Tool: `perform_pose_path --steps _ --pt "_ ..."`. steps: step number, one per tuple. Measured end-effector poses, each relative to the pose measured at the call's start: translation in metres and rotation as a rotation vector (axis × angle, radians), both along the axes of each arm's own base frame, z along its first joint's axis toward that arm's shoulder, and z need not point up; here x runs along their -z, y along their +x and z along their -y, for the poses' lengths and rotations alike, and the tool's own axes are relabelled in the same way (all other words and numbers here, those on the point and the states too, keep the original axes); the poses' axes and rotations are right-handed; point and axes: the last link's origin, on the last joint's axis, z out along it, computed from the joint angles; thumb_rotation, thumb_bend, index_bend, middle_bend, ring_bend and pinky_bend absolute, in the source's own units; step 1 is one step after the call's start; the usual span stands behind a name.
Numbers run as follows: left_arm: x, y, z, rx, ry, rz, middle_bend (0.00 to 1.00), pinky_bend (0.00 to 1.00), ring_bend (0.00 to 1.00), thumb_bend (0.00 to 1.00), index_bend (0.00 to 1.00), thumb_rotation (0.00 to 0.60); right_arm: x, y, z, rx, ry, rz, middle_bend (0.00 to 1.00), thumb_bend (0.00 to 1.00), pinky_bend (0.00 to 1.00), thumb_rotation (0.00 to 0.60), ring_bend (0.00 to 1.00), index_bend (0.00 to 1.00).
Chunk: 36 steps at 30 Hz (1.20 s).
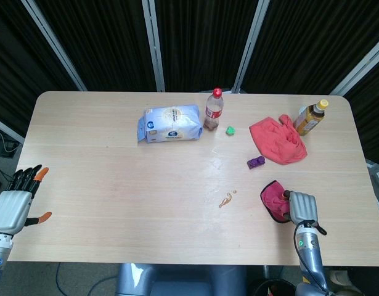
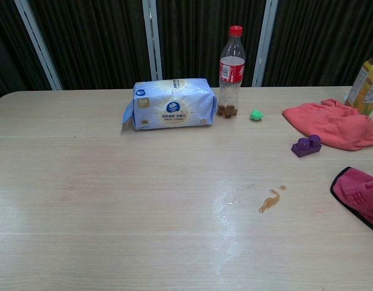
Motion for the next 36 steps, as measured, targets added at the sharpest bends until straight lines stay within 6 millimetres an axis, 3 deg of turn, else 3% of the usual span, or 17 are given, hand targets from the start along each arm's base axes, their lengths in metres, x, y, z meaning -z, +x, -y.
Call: perform_pose_path --steps 8,16,22,27,31,36 --pt "0.000 0.000 0.000 -0.006 0.006 0.003 0.00 0.00 0.00 0.00 0.02 0.600 0.007 0.034 0.009 -0.111 -0.015 0.059 0.65 0.43 0.73 0.600 0.56 0.76" --pt "-0.001 -0.001 -0.002 -0.016 0.002 0.007 0.00 0.00 0.00 0.00 0.02 0.600 0.033 0.078 0.017 -0.197 0.015 0.091 0.65 0.43 0.73 0.600 0.56 0.76" --pt "-0.002 -0.002 -0.003 -0.021 0.001 0.011 0.00 0.00 0.00 0.00 0.03 0.600 0.059 0.122 0.011 -0.268 0.069 0.157 0.65 0.43 0.73 0.600 0.56 0.76" --pt "-0.001 -0.002 -0.003 -0.023 -0.001 0.010 0.00 0.00 0.00 0.00 0.02 0.600 0.080 0.146 -0.001 -0.316 0.112 0.189 0.65 0.43 0.73 0.600 0.56 0.76" --pt "-0.002 -0.002 -0.002 -0.022 0.002 0.012 0.00 0.00 0.00 0.00 0.02 0.600 0.090 0.152 -0.007 -0.331 0.132 0.172 0.65 0.43 0.73 0.600 0.56 0.76" --pt "-0.003 -0.002 -0.003 -0.025 0.005 0.016 0.00 0.00 0.00 0.00 0.02 0.600 0.091 0.140 -0.004 -0.312 0.119 0.120 0.65 0.43 0.73 0.600 0.56 0.76"
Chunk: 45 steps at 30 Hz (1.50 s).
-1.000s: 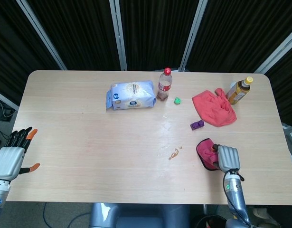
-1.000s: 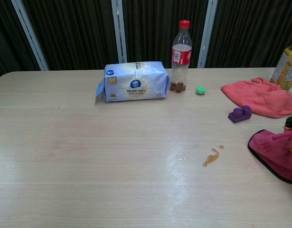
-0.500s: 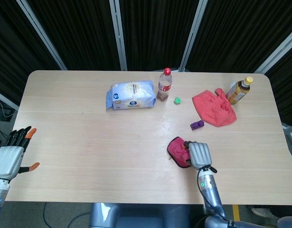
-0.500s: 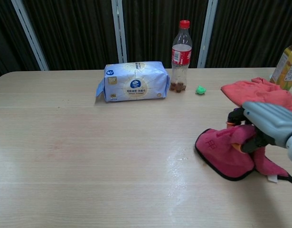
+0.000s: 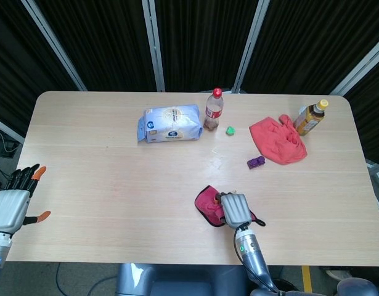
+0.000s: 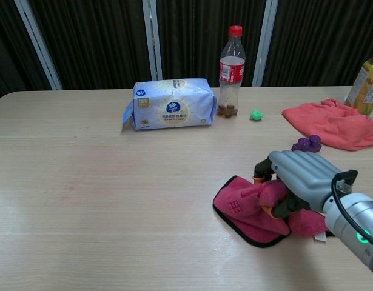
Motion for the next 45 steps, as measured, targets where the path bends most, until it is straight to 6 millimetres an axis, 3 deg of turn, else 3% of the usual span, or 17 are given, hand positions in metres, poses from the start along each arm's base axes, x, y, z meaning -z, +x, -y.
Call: perform_pose_path --steps 6,17,22,29,37,45 --pt "0.000 0.000 0.000 0.000 0.001 0.000 0.00 0.00 0.00 0.00 0.02 0.600 -0.013 -0.034 0.012 0.071 -0.069 -0.075 0.65 0.44 0.73 0.600 0.56 0.76" --pt "0.001 0.001 0.000 -0.003 -0.001 0.002 0.00 0.00 0.00 0.00 0.02 0.600 -0.067 -0.096 0.036 0.211 -0.212 -0.184 0.65 0.44 0.73 0.600 0.56 0.76" --pt "0.002 0.001 0.000 -0.002 -0.003 0.001 0.00 0.00 0.00 0.00 0.02 0.600 -0.081 -0.109 0.040 0.262 -0.243 -0.193 0.65 0.44 0.73 0.600 0.57 0.76" --pt "0.003 0.002 0.000 0.000 -0.004 0.007 0.00 0.00 0.00 0.00 0.02 0.600 -0.066 -0.091 0.032 0.222 -0.175 -0.146 0.65 0.44 0.73 0.600 0.57 0.76" --pt "0.002 0.001 0.001 -0.003 -0.010 0.022 0.00 0.00 0.00 0.00 0.03 0.600 -0.024 -0.039 0.009 0.167 -0.060 -0.009 0.65 0.44 0.73 0.600 0.57 0.76" --pt "0.001 0.001 0.001 -0.005 -0.008 0.030 0.00 0.00 0.00 0.00 0.03 0.600 -0.004 0.009 -0.007 0.111 -0.010 0.106 0.65 0.45 0.73 0.600 0.57 0.76"
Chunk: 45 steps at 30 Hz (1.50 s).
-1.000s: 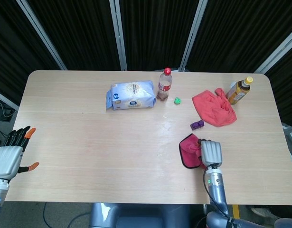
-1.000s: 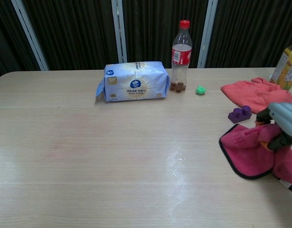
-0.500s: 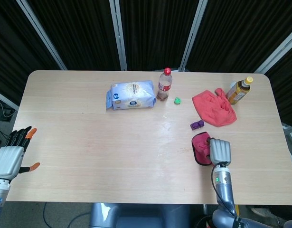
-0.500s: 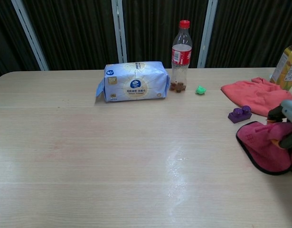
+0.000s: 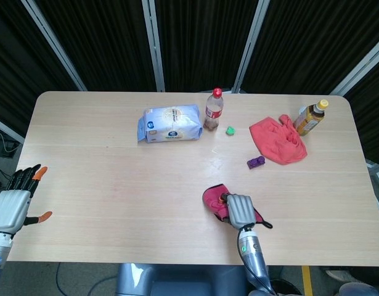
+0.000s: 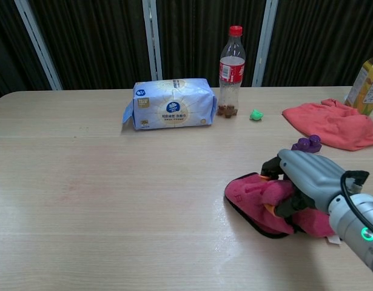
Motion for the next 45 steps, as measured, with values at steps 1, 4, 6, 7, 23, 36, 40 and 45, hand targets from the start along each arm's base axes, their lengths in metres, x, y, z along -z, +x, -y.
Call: perform_pose_path --steps 1,4,6,7,23,36,40,45 --pt "0.000 0.000 0.000 0.000 -0.001 0.000 0.00 0.00 0.00 0.00 0.03 0.600 0.001 0.003 -0.001 -0.004 0.002 0.003 0.65 0.45 0.73 0.600 0.57 0.76" --pt "0.000 0.001 0.001 0.004 -0.001 -0.002 0.00 0.00 0.00 0.00 0.02 0.600 0.002 0.002 0.001 0.001 -0.002 -0.012 0.65 0.45 0.73 0.600 0.57 0.76" --pt "0.000 0.000 0.001 0.003 0.000 -0.002 0.00 0.00 0.00 0.00 0.02 0.600 0.002 -0.002 0.004 0.008 -0.009 -0.035 0.65 0.45 0.73 0.600 0.57 0.76" --pt "0.000 0.000 0.001 0.002 -0.001 -0.002 0.00 0.00 0.00 0.00 0.02 0.600 0.001 -0.007 0.006 0.013 -0.016 -0.052 0.65 0.45 0.73 0.600 0.57 0.76" --pt "0.004 0.002 0.003 0.005 -0.017 0.005 0.00 0.00 0.00 0.00 0.02 0.600 -0.079 -0.102 0.050 0.176 -0.204 -0.211 0.65 0.45 0.73 0.600 0.57 0.76" --pt "0.007 0.004 0.004 0.016 -0.017 -0.007 0.00 0.00 0.00 0.00 0.03 0.600 -0.140 -0.116 0.054 0.157 -0.237 -0.117 0.13 0.10 0.41 0.600 0.06 0.25" --pt "0.006 0.003 0.004 0.015 -0.015 -0.008 0.00 0.00 0.00 0.00 0.02 0.600 -0.148 -0.110 0.052 0.123 -0.176 -0.132 0.00 0.00 0.22 0.600 0.00 0.05" --pt "0.006 0.003 0.004 0.014 -0.011 -0.011 0.00 0.00 0.00 0.00 0.02 0.600 -0.160 -0.103 0.049 0.083 -0.168 -0.205 0.00 0.00 0.17 0.600 0.00 0.02"
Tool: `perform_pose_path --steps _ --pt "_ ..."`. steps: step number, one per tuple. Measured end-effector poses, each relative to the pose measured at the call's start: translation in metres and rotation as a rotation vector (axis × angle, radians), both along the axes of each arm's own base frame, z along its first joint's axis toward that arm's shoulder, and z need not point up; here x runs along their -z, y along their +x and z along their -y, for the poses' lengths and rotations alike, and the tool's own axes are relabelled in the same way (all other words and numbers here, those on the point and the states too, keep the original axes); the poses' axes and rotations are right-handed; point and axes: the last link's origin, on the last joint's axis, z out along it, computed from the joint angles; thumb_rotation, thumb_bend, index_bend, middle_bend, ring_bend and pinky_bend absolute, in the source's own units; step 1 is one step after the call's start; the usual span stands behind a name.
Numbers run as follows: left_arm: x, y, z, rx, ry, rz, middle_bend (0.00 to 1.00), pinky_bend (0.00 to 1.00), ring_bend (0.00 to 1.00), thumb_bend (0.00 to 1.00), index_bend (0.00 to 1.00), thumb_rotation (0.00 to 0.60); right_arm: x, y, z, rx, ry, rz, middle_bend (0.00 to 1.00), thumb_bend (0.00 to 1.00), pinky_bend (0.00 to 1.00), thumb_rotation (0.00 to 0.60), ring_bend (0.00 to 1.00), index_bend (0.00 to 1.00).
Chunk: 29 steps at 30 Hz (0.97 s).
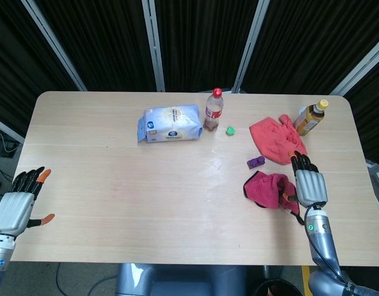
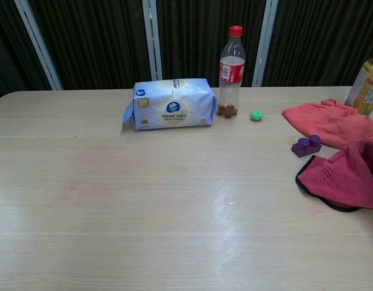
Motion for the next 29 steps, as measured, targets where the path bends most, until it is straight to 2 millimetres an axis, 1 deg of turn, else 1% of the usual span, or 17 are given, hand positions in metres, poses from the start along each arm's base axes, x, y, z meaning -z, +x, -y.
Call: perform_pose_path --steps 5,9,15,19,22,25,29 --pt "-0.001 0.000 0.000 0.000 0.004 0.003 0.00 0.00 0.00 0.00 0.02 0.600 -0.023 0.003 -0.010 -0.024 0.000 -0.058 0.00 0.00 0.14 0.600 0.00 0.02" --pt "-0.001 0.001 0.000 0.007 0.015 0.007 0.00 0.00 0.00 0.00 0.02 0.600 -0.042 0.002 -0.026 -0.052 -0.009 -0.077 0.00 0.00 0.13 0.600 0.00 0.02" --pt "-0.004 0.002 0.000 0.030 0.052 0.014 0.00 0.00 0.00 0.00 0.00 0.600 -0.059 -0.008 -0.065 -0.142 -0.041 -0.095 0.00 0.00 0.09 0.600 0.00 0.02" --pt "-0.004 0.002 -0.001 0.042 0.064 0.006 0.00 0.00 0.00 0.00 0.00 0.600 -0.071 -0.020 -0.095 -0.216 -0.095 -0.065 0.00 0.00 0.09 0.600 0.00 0.01" --pt "-0.004 0.003 -0.001 0.061 0.073 -0.001 0.00 0.00 0.00 0.00 0.00 0.600 -0.076 -0.032 -0.110 -0.241 -0.116 -0.076 0.00 0.00 0.09 0.600 0.00 0.00" --pt "-0.004 0.002 -0.002 0.081 0.089 -0.011 0.00 0.00 0.00 0.00 0.00 0.600 -0.072 -0.039 -0.118 -0.248 -0.104 -0.073 0.00 0.00 0.09 0.600 0.00 0.00" --pt "-0.004 0.001 -0.003 0.081 0.093 -0.008 0.00 0.00 0.00 0.00 0.00 0.600 -0.068 -0.040 -0.120 -0.250 -0.100 -0.068 0.00 0.00 0.09 0.600 0.00 0.00"
